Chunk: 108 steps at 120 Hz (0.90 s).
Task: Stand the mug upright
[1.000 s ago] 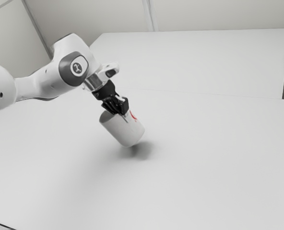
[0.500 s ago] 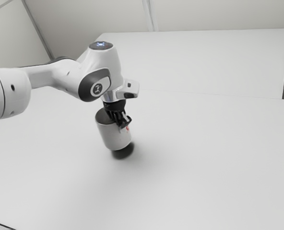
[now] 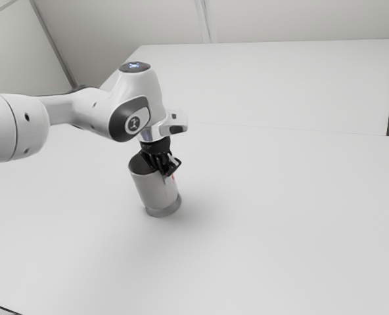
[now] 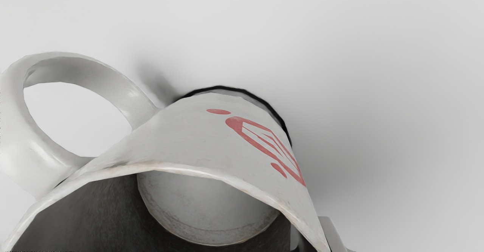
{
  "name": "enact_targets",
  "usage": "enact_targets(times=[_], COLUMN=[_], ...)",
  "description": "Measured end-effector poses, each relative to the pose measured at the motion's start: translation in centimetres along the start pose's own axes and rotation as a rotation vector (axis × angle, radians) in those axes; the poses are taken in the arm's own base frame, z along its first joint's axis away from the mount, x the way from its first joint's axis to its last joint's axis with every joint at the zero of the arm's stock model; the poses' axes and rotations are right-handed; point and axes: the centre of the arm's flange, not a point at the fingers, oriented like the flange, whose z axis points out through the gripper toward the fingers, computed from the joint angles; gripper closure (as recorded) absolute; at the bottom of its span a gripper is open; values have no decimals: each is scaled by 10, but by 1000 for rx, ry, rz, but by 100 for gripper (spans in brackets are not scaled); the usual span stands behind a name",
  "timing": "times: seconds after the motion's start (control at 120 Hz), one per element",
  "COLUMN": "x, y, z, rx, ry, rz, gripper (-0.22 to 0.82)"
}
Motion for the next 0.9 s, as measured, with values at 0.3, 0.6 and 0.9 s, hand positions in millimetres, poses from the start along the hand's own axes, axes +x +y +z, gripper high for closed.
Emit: enact_targets(times=[0.3, 0.6, 0.9], x=[6, 8, 5], y=[0, 1, -1], z=[17, 26, 2], rx=[-11, -21, -32], ry=[-9, -16, 26], rz=[-51, -82, -98], gripper=[79, 73, 30])
